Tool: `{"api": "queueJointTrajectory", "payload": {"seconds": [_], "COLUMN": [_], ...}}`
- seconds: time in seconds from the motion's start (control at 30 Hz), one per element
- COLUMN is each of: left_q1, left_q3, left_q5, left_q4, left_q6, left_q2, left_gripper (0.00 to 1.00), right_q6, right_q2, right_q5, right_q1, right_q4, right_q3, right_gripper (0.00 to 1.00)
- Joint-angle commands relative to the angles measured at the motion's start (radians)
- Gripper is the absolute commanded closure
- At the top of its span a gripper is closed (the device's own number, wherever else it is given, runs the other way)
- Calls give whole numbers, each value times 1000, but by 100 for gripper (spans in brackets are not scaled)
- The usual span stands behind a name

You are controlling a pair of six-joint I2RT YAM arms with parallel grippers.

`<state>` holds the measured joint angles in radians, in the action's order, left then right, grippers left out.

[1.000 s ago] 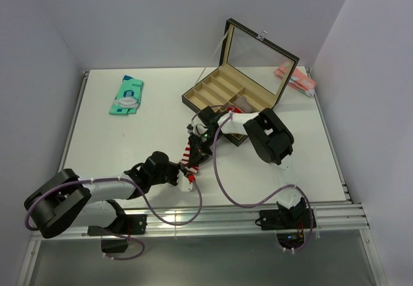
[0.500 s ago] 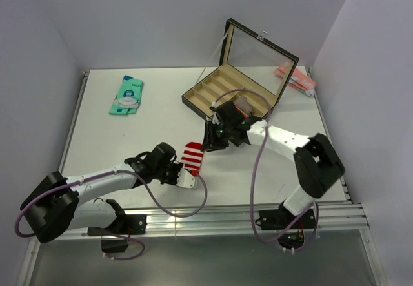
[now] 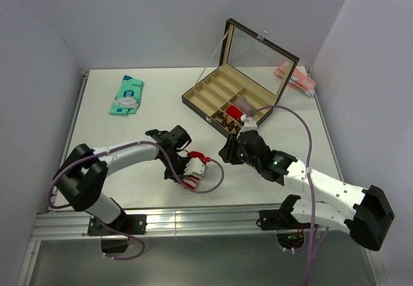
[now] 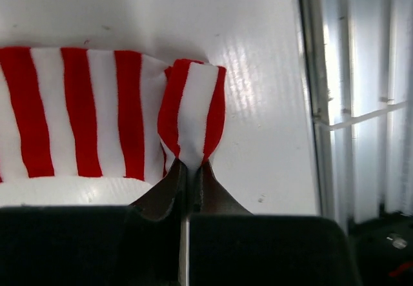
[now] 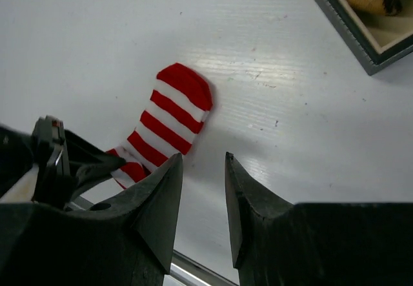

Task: Roll the socks
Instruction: Roll the sock at the center of the board.

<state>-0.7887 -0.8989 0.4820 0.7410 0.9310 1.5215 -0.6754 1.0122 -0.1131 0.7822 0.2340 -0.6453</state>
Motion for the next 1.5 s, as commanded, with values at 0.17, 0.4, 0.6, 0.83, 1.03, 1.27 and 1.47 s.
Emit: {"api": "queueJointTrajectory", "payload": {"seconds": [0.17, 0.4, 0.6, 0.83, 1.03, 1.27, 1.47], "left_q1": [62, 91, 103, 114, 117, 117, 117], "left_q3": [-256, -339, -437, -518, -564, -574, -574], "left_q5": [194, 190, 210, 233, 245, 236, 241], "left_q4": [360, 412, 477, 543, 574, 578, 587], "left_q6": [23, 6, 0, 8, 11, 9, 20], "left_q2": [253, 430, 542, 652, 686, 700, 707], "left_gripper": [100, 100, 100, 100, 100, 99, 99], "right_q6": [-10, 25, 123, 247, 321, 356, 370], "right_q2": [-83, -51, 172, 452, 592, 655, 718], "right_q5": [-360, -465, -589, -556, -516, -510, -553], "right_q1": [262, 456, 658, 735, 740, 740, 739], "right_q4": [-143, -229, -223, -217, -180, -128, -107], "right_q3": [122, 156, 9, -163, -258, -277, -278], "right_gripper": [61, 61, 57, 52, 49, 47, 46]}}
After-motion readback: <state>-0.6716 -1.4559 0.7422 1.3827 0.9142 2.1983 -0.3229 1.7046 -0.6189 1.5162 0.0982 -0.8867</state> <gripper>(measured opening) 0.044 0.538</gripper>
